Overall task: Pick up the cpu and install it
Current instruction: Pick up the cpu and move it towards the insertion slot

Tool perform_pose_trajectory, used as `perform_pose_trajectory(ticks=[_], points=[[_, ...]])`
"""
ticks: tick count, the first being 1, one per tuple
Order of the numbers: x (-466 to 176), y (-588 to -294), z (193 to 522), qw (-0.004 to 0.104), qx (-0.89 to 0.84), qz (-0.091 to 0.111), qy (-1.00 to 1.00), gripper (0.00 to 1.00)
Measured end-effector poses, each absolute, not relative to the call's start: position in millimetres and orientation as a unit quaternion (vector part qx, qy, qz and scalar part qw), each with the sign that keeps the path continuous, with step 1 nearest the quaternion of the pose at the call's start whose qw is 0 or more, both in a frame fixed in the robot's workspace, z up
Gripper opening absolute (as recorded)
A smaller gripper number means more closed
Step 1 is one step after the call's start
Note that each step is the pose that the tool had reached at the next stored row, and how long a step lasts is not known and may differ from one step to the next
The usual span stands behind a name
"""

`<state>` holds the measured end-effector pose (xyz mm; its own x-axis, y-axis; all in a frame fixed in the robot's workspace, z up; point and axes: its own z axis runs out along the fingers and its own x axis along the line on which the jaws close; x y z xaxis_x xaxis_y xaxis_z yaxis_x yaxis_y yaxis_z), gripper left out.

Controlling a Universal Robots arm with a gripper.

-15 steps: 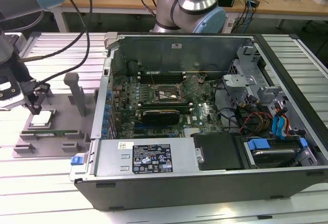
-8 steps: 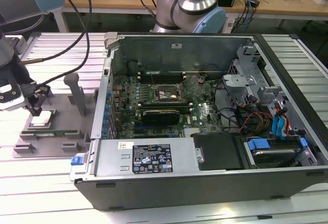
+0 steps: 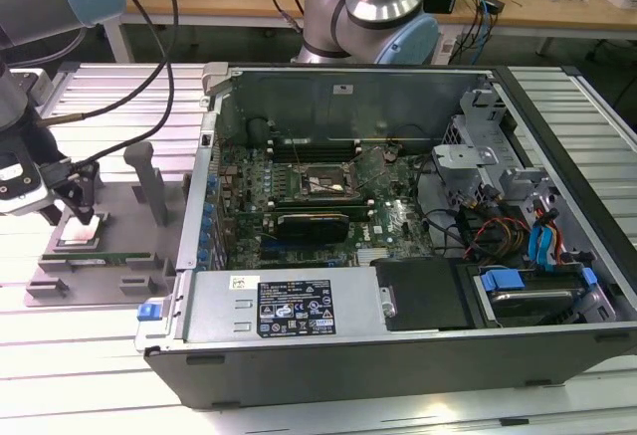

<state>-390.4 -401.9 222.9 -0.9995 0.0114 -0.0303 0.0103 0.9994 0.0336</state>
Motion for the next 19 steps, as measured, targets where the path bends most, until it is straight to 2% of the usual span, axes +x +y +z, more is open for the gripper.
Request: perform_pose_trajectory(ticks=[1,2,5,12,19], points=[[-390.4,-401.9,222.9,0.015,0.005,0.017,1.000,0.54],[-390.3,-401.9,222.9,0.015,0.005,0.017,1.000,0.54],[-390.4,-401.9,222.9,0.015,0.005,0.017,1.000,0.72],[-390.3,-401.9,209.2,0.009,0.006,0.016,1.000,0.72],[-388.6,-401.9,196.6,0.009,0.006,0.017,1.000,0.72]])
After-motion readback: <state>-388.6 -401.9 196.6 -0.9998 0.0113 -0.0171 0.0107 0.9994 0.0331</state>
